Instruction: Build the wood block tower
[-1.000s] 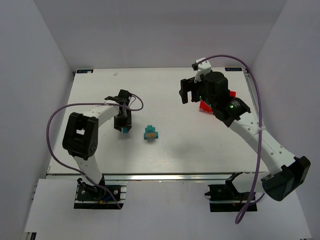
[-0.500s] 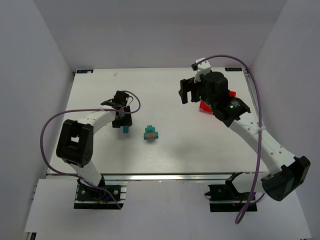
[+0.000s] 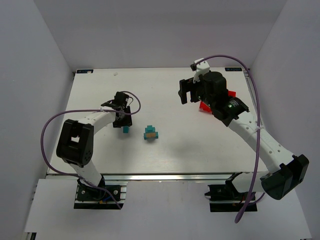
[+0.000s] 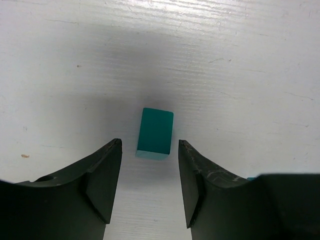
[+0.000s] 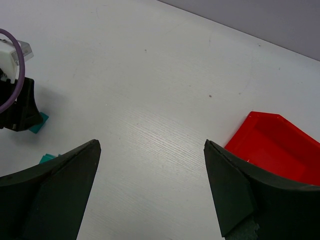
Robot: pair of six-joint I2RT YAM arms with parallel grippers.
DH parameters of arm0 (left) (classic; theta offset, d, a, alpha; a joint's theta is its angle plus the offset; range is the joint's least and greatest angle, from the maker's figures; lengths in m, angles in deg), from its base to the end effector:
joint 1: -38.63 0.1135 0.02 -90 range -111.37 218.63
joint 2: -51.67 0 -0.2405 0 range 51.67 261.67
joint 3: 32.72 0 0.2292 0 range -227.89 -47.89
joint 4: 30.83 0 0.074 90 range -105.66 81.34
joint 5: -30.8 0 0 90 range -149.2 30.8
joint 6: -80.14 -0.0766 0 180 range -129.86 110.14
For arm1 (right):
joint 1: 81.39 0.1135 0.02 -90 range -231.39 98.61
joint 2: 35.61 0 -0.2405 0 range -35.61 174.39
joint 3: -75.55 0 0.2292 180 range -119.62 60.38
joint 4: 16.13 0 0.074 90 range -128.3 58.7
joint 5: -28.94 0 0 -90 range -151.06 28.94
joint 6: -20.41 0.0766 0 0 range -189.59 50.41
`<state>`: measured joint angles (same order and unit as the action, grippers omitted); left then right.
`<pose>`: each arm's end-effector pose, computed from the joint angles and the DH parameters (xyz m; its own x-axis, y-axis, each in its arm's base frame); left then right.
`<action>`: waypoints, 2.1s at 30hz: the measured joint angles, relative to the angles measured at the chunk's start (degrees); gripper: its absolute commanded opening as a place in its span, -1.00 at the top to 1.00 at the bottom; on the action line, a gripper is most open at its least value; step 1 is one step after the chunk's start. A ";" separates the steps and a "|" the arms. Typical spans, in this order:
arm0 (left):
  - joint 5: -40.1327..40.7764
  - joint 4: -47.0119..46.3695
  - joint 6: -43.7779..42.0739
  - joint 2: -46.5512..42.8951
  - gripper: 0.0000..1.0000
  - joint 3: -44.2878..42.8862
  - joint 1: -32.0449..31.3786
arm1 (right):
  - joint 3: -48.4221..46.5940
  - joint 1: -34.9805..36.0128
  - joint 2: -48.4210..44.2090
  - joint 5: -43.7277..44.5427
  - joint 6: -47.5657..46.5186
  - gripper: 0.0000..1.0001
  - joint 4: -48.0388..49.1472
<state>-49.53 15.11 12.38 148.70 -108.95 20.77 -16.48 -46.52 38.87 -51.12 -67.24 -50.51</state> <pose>0.3111 -0.0867 0.1334 -0.8999 -0.1020 -0.4239 -0.1096 0.9940 -0.0066 0.2678 0.1705 0.3711 -0.2549 -0.1284 -0.9584 -0.4175 0.9086 -0.0107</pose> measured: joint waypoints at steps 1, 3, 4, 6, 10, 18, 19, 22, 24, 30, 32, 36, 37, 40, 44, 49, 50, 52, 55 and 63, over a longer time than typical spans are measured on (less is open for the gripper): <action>0.00 0.00 -0.15 0.00 -0.17 0.07 0.00 | 0.00 0.00 0.00 0.00 0.00 -0.78 0.00; 0.00 0.02 -0.37 0.00 -0.11 0.09 0.00 | 0.00 0.00 0.00 0.00 0.00 -0.79 0.00; 0.00 0.02 -0.39 0.00 -0.10 0.11 0.00 | 0.00 0.02 0.00 0.00 0.00 -0.78 0.00; -0.02 0.00 -0.76 0.00 -0.09 0.15 0.00 | 0.00 0.00 0.00 0.00 0.00 -0.78 0.00; -0.33 0.02 -1.20 0.07 -0.09 0.15 0.00 | 0.00 0.00 0.00 0.02 0.00 -0.78 0.00; -1.77 -0.20 -1.81 0.17 -0.08 0.22 -0.11 | 0.00 0.00 0.00 0.02 0.00 -0.78 -0.02; -1.77 -0.20 -1.84 0.24 -0.07 0.22 -0.13 | 0.00 0.00 0.00 0.02 0.00 -0.79 0.00; -1.75 -0.20 -1.86 0.72 -0.05 0.22 -0.15 | 0.00 0.00 0.00 0.02 0.00 -0.78 0.00; -1.73 -0.13 -1.86 1.40 -0.04 0.22 -0.15 | 0.00 0.02 0.00 0.02 0.00 -0.79 0.00; -1.64 0.11 -1.92 2.29 0.10 0.22 -0.15 | 0.00 0.00 0.00 0.02 0.00 -0.78 0.00; -1.64 0.09 -2.03 2.29 0.14 0.22 -0.17 | 0.00 0.00 0.00 0.02 0.00 -0.78 0.00; -1.68 0.04 -2.19 2.27 0.29 0.22 -0.24 | 0.00 0.00 0.00 0.00 0.00 -0.79 0.00; -1.68 0.02 -2.27 2.27 0.42 0.22 -0.26 | 0.00 0.00 0.00 -0.02 0.00 -0.78 0.00; -1.73 0.04 -2.82 2.19 0.78 0.20 -0.26 | 0.00 0.00 0.00 0.00 -0.02 -0.78 0.00; -4.42 -0.17 -7.21 0.87 0.87 -0.74 -0.28 | 0.00 0.00 0.00 -0.04 -0.55 -0.78 0.04; -11.85 -1.70 -18.82 -5.14 1.00 -5.92 -0.24 | 0.07 0.00 0.00 -0.66 -3.06 -0.78 0.92; -13.97 -1.57 -21.75 -6.12 1.00 -8.55 -0.24 | 0.20 0.00 -0.09 -0.70 -3.78 -0.79 1.42; -18.64 0.11 -28.48 -6.82 1.00 -16.02 -0.26 | 0.87 0.00 -0.39 -0.57 -4.90 -0.78 2.64; -25.51 3.39 -37.97 -6.49 1.00 -27.02 -0.28 | 1.33 0.00 -0.50 1.64 -6.40 -0.79 3.06; -40.24 18.71 -60.22 -1.42 1.00 -42.82 -1.14 | 1.33 -1.84 -0.50 13.53 -6.82 -0.78 0.76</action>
<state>-89.76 33.81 -47.84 147.28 -151.77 19.63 -15.15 -48.35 38.37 -37.59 -74.06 -49.74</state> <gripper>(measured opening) 0.406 0.892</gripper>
